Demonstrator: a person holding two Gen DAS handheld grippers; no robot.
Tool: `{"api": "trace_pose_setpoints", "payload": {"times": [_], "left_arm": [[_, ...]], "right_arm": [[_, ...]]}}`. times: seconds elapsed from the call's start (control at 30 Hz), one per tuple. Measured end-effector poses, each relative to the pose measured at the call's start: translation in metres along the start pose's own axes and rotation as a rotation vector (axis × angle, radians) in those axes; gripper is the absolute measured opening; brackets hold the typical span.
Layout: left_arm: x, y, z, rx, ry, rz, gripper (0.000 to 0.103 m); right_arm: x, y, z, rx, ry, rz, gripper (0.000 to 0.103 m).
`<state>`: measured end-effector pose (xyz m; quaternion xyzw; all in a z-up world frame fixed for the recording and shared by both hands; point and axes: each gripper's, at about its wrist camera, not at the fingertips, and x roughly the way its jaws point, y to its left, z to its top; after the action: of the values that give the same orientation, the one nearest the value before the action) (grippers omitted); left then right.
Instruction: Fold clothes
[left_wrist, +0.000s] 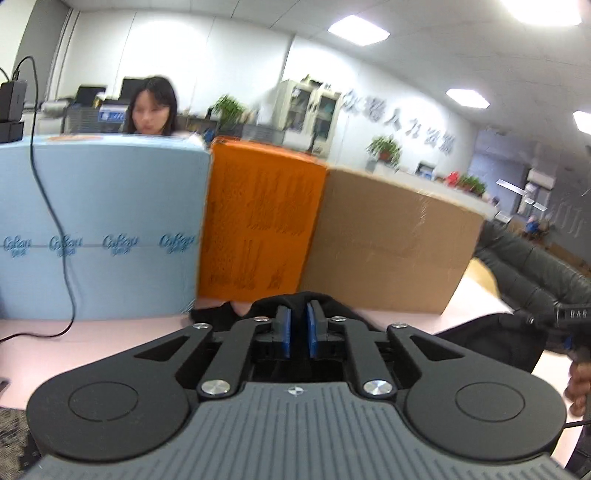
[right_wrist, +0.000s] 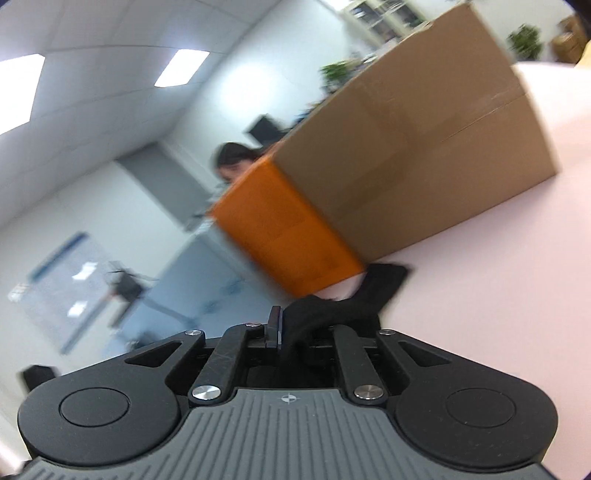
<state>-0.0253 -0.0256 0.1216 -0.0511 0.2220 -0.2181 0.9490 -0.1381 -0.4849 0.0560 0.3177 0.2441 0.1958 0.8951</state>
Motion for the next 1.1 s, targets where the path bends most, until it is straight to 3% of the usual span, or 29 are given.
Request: {"api": "trace_pose_setpoints", "payload": {"times": [0.03,0.07,0.1,0.13,0.23,0.27,0.33,0.43,0.5,0.6,0.67,0.8,0.9,0.97,1.07,1.1], "left_arm": [[0.000,0.002,0.002,0.002,-0.007,0.025,0.028],[0.000,0.003,0.004,0.003,-0.016,0.048,0.047],[0.002,0.007,0.008,0.003,-0.026,0.063,0.062],[0.003,0.011,0.013,0.003,-0.036,0.076,0.067],[0.005,0.024,0.028,0.011,-0.057,0.138,0.075],[0.008,0.028,0.029,0.012,-0.041,0.144,0.083],[0.016,0.037,0.030,0.012,0.000,0.145,0.085],[0.049,0.042,0.004,0.039,0.191,0.057,0.088],[0.071,0.038,-0.028,0.042,0.322,0.013,0.087],[0.091,0.026,-0.069,-0.012,0.406,-0.063,0.087],[0.102,0.014,-0.088,-0.040,0.402,-0.093,0.087],[0.129,-0.013,-0.113,-0.015,0.433,-0.031,0.087],[0.137,-0.022,-0.124,0.036,0.448,-0.028,0.072],[0.134,-0.027,-0.128,0.074,0.453,-0.015,0.072],[0.128,-0.032,-0.134,0.125,0.462,0.011,0.072],[0.125,-0.032,-0.134,0.134,0.467,0.022,0.073]], "right_arm": [[0.000,-0.001,0.007,-0.020,0.004,-0.037,0.017],[0.000,-0.001,0.013,-0.036,0.011,-0.064,0.023],[0.001,-0.001,0.020,-0.057,0.020,-0.091,0.036],[0.003,0.000,0.026,-0.084,0.032,-0.118,0.045],[0.010,0.008,0.046,-0.201,0.112,-0.194,0.057],[0.013,0.009,0.052,-0.250,0.133,-0.216,0.061],[0.013,0.012,0.064,-0.324,0.128,-0.235,0.071],[0.026,0.007,0.069,-0.405,0.188,-0.211,0.092],[0.048,-0.002,0.055,-0.508,0.298,-0.197,0.092],[0.089,-0.025,0.024,-0.616,0.439,-0.158,0.092],[0.118,-0.041,0.012,-0.586,0.516,-0.104,0.092],[0.173,-0.061,-0.002,-0.515,0.621,-0.018,0.092],[0.200,-0.067,-0.004,-0.491,0.645,0.020,0.092],[0.213,-0.068,-0.006,-0.481,0.648,0.053,0.092],[0.223,-0.065,-0.016,-0.478,0.673,0.081,0.082],[0.222,-0.062,-0.019,-0.480,0.675,0.085,0.055]]}}
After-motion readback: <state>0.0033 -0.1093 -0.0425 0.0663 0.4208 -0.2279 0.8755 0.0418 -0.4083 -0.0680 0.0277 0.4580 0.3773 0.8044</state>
